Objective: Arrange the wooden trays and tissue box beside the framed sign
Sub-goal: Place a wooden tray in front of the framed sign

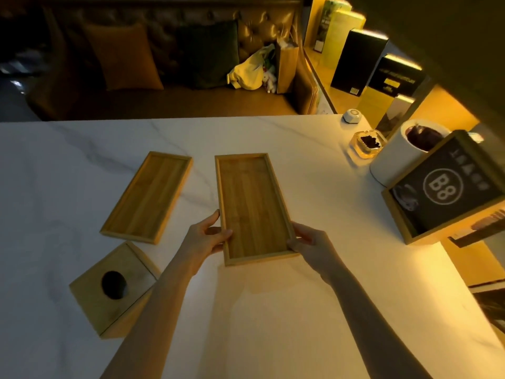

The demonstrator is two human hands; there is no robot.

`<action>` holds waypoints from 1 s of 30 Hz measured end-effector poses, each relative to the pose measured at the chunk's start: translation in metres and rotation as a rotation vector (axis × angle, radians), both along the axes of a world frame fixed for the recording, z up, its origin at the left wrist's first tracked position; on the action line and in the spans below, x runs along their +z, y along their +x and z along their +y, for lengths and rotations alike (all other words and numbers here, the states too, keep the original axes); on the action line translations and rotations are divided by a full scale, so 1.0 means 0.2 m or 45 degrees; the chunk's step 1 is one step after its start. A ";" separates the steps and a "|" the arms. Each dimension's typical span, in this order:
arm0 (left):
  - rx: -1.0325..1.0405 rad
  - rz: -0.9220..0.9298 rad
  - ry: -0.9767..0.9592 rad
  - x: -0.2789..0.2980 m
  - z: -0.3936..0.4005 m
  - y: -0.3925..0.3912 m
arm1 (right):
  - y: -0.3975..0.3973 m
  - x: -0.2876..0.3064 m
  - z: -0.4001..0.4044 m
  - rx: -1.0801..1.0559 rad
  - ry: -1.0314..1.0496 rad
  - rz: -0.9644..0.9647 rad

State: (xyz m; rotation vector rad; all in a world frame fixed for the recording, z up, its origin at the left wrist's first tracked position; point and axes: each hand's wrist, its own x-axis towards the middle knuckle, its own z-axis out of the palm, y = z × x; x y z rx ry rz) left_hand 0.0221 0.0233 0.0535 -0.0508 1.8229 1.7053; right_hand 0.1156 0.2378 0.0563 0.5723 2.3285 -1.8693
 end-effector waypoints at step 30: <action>-0.258 0.050 -0.246 -0.26 1.32 0.04 | 0.21 -0.23 1.11 -0.265 0.315 -0.159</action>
